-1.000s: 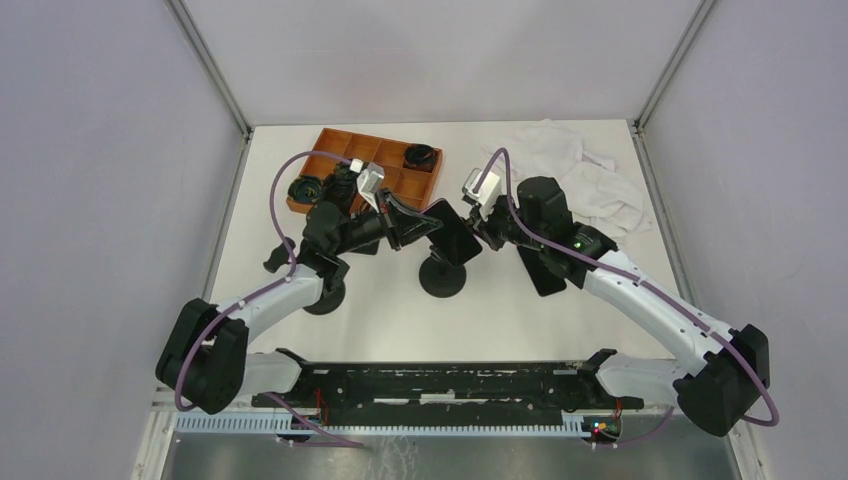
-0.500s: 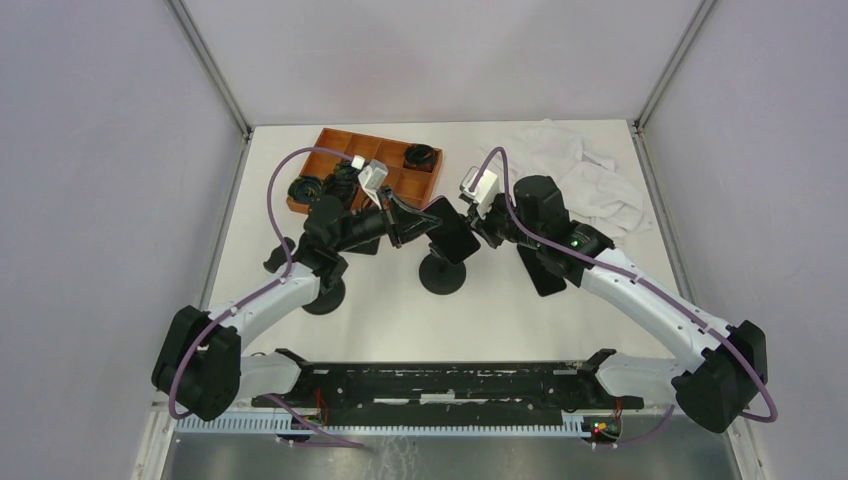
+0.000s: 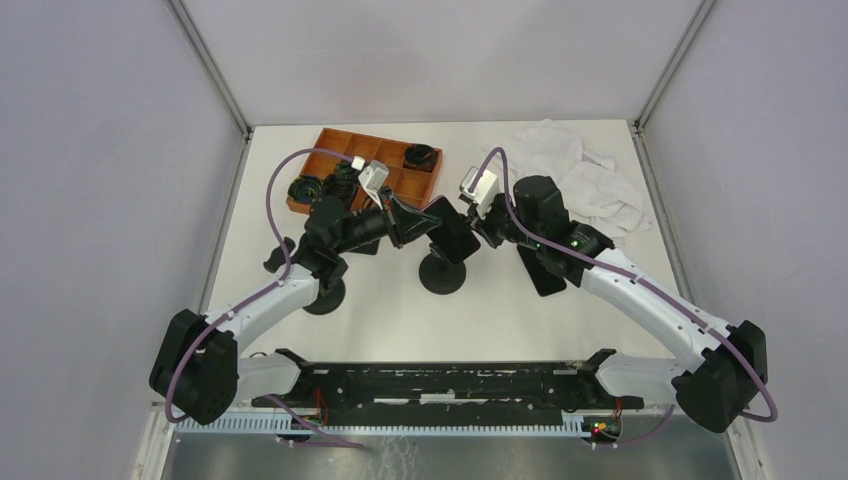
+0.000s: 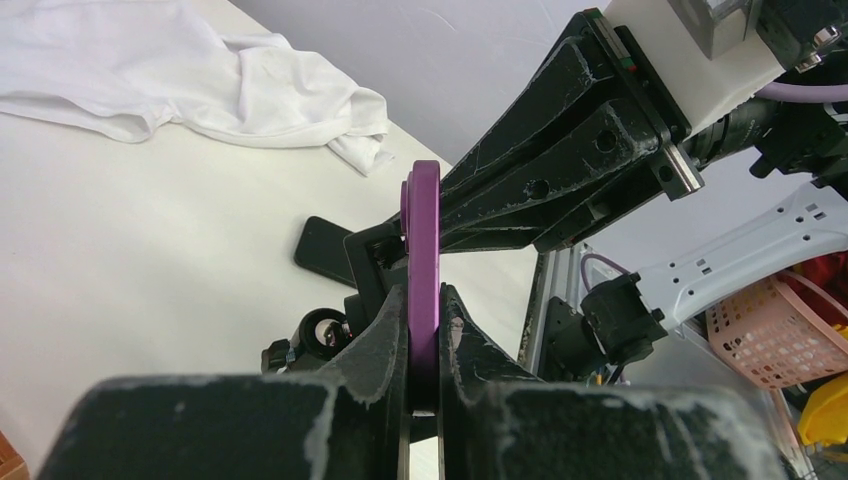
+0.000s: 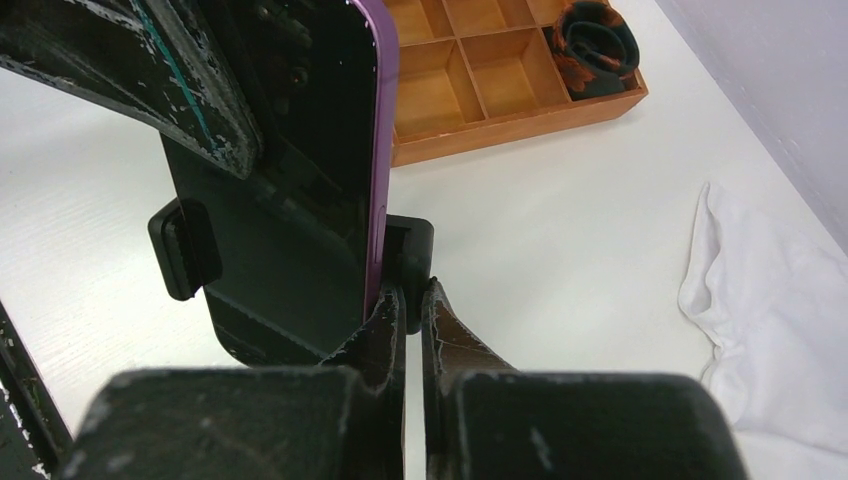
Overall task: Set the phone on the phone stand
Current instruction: Install the phone on the phone stand.
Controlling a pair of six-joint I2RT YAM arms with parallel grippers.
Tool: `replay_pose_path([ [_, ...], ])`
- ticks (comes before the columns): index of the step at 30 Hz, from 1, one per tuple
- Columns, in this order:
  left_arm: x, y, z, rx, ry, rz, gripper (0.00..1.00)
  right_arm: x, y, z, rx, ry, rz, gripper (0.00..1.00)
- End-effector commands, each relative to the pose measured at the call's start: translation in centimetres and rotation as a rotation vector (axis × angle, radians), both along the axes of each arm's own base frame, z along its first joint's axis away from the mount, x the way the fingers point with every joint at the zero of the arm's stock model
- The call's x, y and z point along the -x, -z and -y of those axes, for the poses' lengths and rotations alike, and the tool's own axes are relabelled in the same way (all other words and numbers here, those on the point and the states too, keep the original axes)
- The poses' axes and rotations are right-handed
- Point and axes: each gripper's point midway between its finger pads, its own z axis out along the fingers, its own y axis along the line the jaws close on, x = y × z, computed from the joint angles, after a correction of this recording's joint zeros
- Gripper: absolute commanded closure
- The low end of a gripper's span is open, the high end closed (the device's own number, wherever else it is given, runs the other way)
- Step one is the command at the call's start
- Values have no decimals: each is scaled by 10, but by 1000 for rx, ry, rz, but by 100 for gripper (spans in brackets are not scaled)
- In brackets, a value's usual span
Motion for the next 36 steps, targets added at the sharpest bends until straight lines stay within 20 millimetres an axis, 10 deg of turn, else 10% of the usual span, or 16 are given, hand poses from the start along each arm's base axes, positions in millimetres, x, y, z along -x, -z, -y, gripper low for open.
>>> replay_pose_path([
  [1,-21,35,-15,-113,-131,-56,98,-26,-31,23,45,111,141,100],
  [36,-24,40,-13,-244,-310,-98,98,-32,-34,20,79,134,165,100],
])
